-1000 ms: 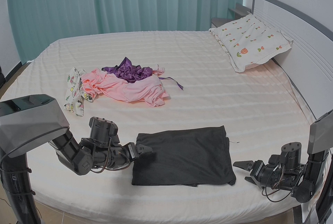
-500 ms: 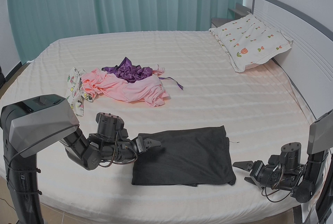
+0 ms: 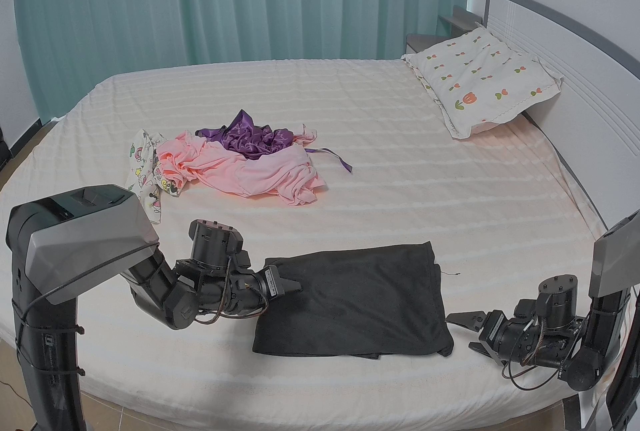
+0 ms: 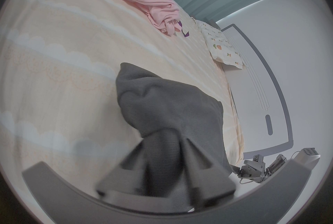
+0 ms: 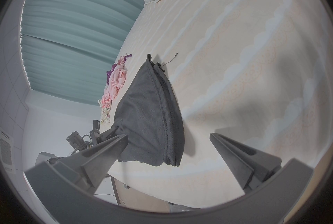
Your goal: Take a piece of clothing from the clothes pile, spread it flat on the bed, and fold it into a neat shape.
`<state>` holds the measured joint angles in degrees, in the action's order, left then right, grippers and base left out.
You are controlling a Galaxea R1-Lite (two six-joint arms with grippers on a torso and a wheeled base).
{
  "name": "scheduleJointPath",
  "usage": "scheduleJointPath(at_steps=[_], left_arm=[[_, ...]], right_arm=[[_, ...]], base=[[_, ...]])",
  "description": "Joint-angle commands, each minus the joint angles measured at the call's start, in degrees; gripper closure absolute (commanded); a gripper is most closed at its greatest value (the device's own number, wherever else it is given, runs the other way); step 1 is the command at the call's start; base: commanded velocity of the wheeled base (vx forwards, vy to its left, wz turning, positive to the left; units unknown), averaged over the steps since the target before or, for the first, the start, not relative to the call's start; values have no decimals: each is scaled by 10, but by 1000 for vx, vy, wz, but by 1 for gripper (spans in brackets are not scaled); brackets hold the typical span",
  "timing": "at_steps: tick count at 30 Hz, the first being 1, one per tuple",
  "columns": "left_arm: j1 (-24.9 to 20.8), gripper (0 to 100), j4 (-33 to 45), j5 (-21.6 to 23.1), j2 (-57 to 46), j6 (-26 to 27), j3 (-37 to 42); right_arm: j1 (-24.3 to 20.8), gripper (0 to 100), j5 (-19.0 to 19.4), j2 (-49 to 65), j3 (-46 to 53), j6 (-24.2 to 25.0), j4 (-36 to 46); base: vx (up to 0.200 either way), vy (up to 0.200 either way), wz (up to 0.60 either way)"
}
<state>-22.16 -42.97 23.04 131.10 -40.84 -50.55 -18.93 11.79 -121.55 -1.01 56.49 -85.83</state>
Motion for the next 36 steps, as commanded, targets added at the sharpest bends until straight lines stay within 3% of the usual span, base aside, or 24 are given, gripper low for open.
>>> scheduleJointPath(at_steps=[1,19,36], left_arm=[[1,100,0,0,0,0,5],[27,100,3,-6,-44,-11,50],[62,100,2,-6,-79,-10,94]], right_arm=[[-1,0,0,-2,10,-1,1],[-1,0,3,-4,10,9,1],[-1,0,3,-11,10,9,-2]], base=[[0,0,0],[0,0,0],[0,200,0]])
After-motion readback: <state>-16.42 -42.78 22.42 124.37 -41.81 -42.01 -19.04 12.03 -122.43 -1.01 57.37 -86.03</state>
